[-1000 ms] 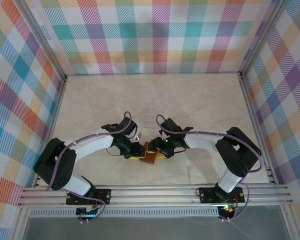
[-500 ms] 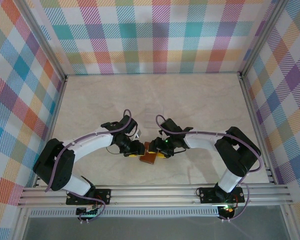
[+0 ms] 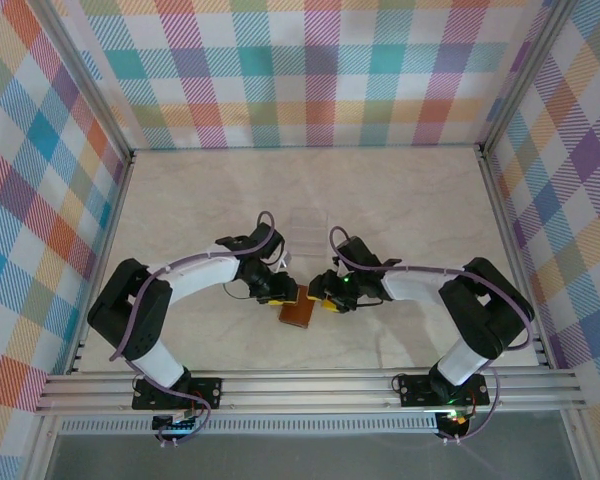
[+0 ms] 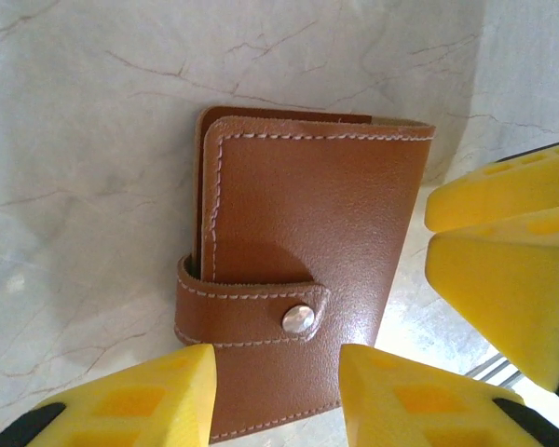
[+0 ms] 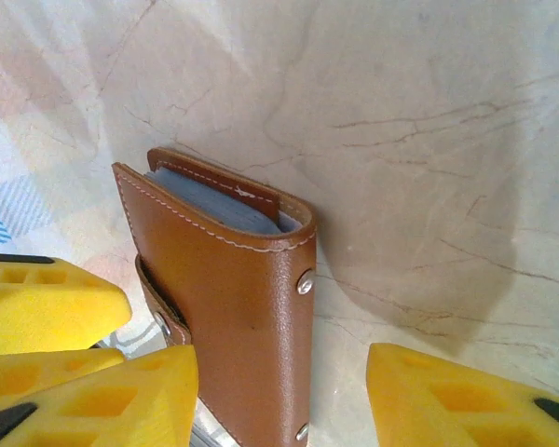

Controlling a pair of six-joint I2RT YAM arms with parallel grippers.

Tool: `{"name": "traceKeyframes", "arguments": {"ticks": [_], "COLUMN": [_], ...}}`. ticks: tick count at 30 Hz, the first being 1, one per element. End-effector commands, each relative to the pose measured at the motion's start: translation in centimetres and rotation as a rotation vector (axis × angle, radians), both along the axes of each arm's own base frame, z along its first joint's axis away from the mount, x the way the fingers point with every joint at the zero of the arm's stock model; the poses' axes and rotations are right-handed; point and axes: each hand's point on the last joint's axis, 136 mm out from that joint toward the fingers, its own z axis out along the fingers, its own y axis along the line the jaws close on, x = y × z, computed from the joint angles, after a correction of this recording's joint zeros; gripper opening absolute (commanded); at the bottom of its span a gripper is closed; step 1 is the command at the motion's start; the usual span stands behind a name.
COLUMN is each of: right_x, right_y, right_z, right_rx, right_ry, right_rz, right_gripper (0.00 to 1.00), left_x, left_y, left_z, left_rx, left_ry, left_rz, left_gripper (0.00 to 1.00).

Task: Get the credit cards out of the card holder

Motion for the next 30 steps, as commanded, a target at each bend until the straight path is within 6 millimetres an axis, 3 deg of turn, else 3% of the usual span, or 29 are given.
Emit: {"name": "traceKeyframes", "arguments": {"ticks": [1,8,12,19,24,30], "right_x": [1.4,1.7,1.5,1.3,1.1,1.0], "right_y": [1.1,2.3,2.6,2.0,2.0,2.0], "right_z": [0.9,0.2,0.0,-0.2,-0.1,-0.2], "right_rx": [0.052,0.088,0.114,0.081,0.080,0.068], "right_ry": [-0.035,-0.013,-0.001,-0.004,0.002,0.013], "right_rz": [0.011,0.048,0.052,0.052,0.061,0.066], "right_gripper": [0.51,0.47,0.38,0.17,0.10,0.06], "left_x": [0.7,0.6,0.4,0.0,-0.3,-1.1], "left_y": [-0.5,-0.9,-1.0,-0.9,0.1,-1.2], "left_z": [-0.3,-1.7,-1.9,-0.7,-0.1,0.3], "left_rx": [-0.020,-0.038,-0.045,-0.005,0.101,0.063], "left_ry": [-0.006,0.028,0.034,0.003,-0.035,-0.030], "left_rz": [-0.019,-0.029,-0.037,-0.088,-0.129,-0.186], "left_gripper": [0.40,0.39,0.38,0.39,0.41,0.47]}}
